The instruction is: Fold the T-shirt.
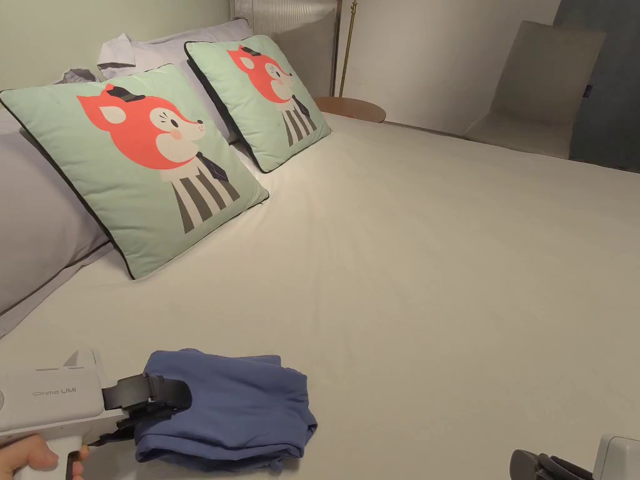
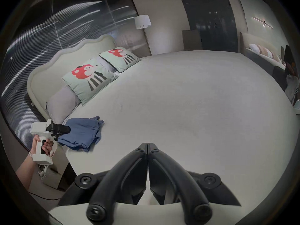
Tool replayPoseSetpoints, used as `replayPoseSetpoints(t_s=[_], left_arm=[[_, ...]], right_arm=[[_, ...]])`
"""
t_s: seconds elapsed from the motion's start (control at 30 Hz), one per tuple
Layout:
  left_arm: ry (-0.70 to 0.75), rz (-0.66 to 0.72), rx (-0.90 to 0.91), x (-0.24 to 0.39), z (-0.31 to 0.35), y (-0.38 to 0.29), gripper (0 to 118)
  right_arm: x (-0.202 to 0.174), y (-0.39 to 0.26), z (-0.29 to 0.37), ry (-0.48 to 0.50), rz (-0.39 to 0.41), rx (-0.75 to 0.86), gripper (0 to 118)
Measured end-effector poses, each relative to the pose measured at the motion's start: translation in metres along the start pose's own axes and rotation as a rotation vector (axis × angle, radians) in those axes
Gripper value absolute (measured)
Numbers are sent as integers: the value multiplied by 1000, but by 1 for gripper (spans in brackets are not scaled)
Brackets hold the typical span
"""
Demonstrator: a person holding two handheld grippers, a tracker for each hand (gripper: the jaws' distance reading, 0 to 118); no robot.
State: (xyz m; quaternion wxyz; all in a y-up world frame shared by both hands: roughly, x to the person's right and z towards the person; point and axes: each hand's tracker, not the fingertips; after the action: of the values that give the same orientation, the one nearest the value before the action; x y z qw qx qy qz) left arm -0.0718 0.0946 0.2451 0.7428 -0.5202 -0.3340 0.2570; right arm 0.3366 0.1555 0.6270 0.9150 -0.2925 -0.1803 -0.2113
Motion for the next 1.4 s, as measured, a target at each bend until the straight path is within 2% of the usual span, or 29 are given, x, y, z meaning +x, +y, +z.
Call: replayPoseSetpoints(t_s=[0.1,0.13,0.3,0.33,0.37,0.4,0.43,0.47,0.57,0.63,0.73,0.83,1.03,1.17,1.27,1.4], left_arm=[[115,-92,152,16,13,-11,97],[149,-120,182,24,19,-15,112],[153,-307,213,76,49,-41,109],[128,-330,212,90,52,-49,101],[105,-358,214,100,57,-56,82],[85,-364,229,114,58,-65,53],[94,-353,223,124,55,-71,8],[109,-339,199,137,49,-78,1],[57,-370,130,161,27,-104,0],[46,-419,97,180,11,-120,0],[43,-504,145,215,-12,-146,0],[25,-622,247,249,-25,-163,0],[-24,-850,581,331,-13,-195,0],[-79,-919,760,372,7,-195,0],[-73,-941,853,390,17,-194,0],[-50,-950,921,400,15,-200,0]], right_arm=[[2,4,6,-20,11,18,0],[4,5,9,-31,20,25,0],[16,8,26,-74,20,76,0],[18,7,29,-88,21,87,0],[21,7,34,-100,22,99,0],[24,5,38,-111,18,108,0],[27,4,42,-114,10,115,0],[31,3,48,-113,-2,127,0],[41,-2,63,-136,-14,154,0],[46,-5,76,-189,3,188,0],[56,-8,96,-250,13,245,0],[64,-5,117,-324,44,337,0],[66,22,162,-459,148,604,0],[62,47,192,-499,209,793,1],[57,64,208,-553,257,870,0],[55,68,214,-557,254,918,0]])
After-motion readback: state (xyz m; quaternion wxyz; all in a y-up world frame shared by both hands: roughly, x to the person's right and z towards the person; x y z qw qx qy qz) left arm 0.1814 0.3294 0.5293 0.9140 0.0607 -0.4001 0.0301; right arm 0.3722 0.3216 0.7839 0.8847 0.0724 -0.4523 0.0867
